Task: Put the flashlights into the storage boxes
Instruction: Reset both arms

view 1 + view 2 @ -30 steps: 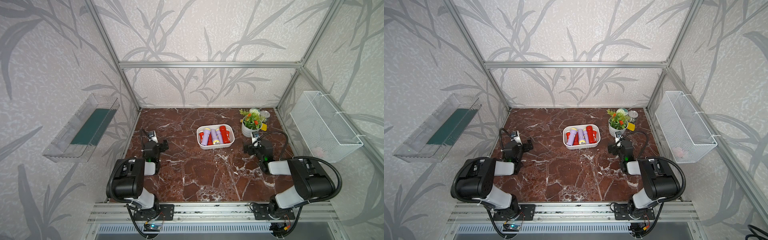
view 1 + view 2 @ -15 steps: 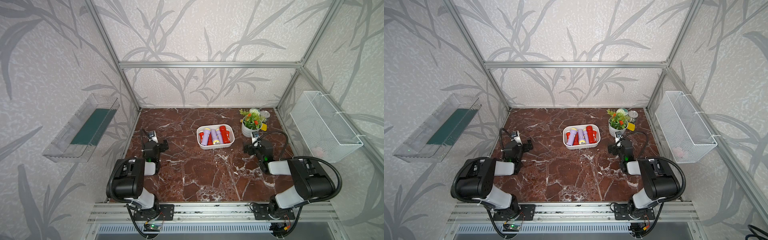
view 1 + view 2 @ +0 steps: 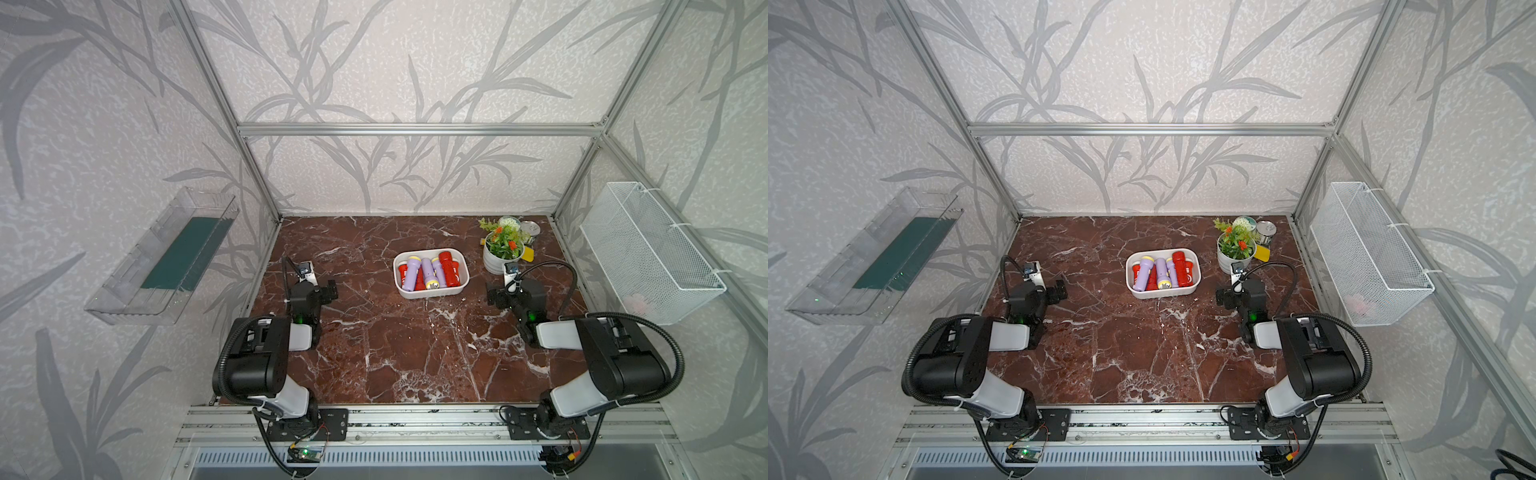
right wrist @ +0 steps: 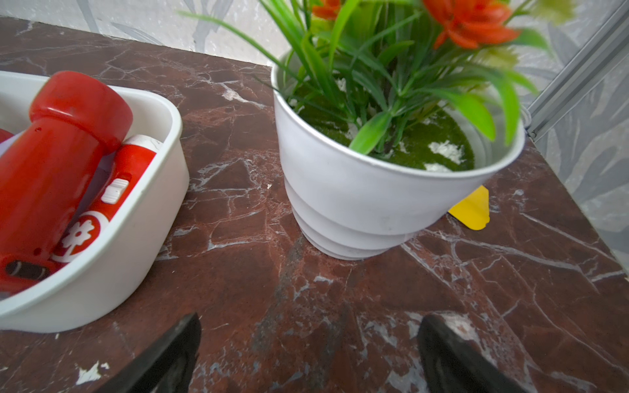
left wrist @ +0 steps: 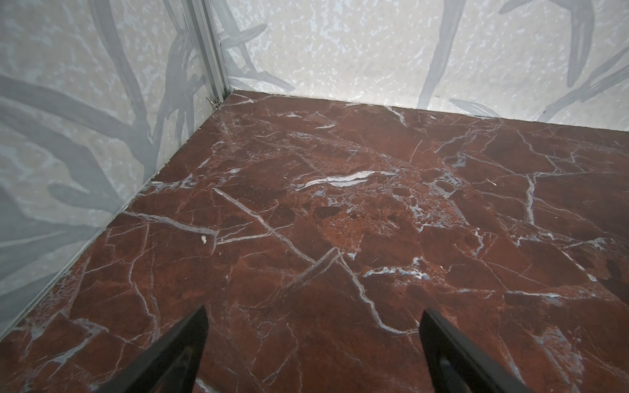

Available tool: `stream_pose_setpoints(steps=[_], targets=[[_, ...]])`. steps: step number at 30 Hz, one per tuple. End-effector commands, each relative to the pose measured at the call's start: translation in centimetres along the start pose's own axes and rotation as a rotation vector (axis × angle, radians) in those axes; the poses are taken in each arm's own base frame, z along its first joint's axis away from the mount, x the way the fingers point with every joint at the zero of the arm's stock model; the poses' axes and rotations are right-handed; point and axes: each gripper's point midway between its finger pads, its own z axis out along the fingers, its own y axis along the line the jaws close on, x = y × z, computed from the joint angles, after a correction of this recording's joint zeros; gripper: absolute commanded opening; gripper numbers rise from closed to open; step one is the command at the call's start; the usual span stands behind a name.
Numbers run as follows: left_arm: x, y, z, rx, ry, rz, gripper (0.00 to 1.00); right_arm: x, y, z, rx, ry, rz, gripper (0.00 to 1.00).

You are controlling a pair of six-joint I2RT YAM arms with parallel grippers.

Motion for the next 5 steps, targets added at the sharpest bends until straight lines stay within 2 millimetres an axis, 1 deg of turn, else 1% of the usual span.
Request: stream_pose_setpoints(steps=[1,5], targets=[[-0.73,0.00,0.27,-0.009,-0.018,0.021,0.99,-1.42,-0.22,0.07,0.001,-0.034,0.008,0.99],[-0.84,0.03,0.25,-0.009,-0.021,0.021,0.99,-1.41,-0.23,0.02,0.002,-0.034,0.002,0.99]])
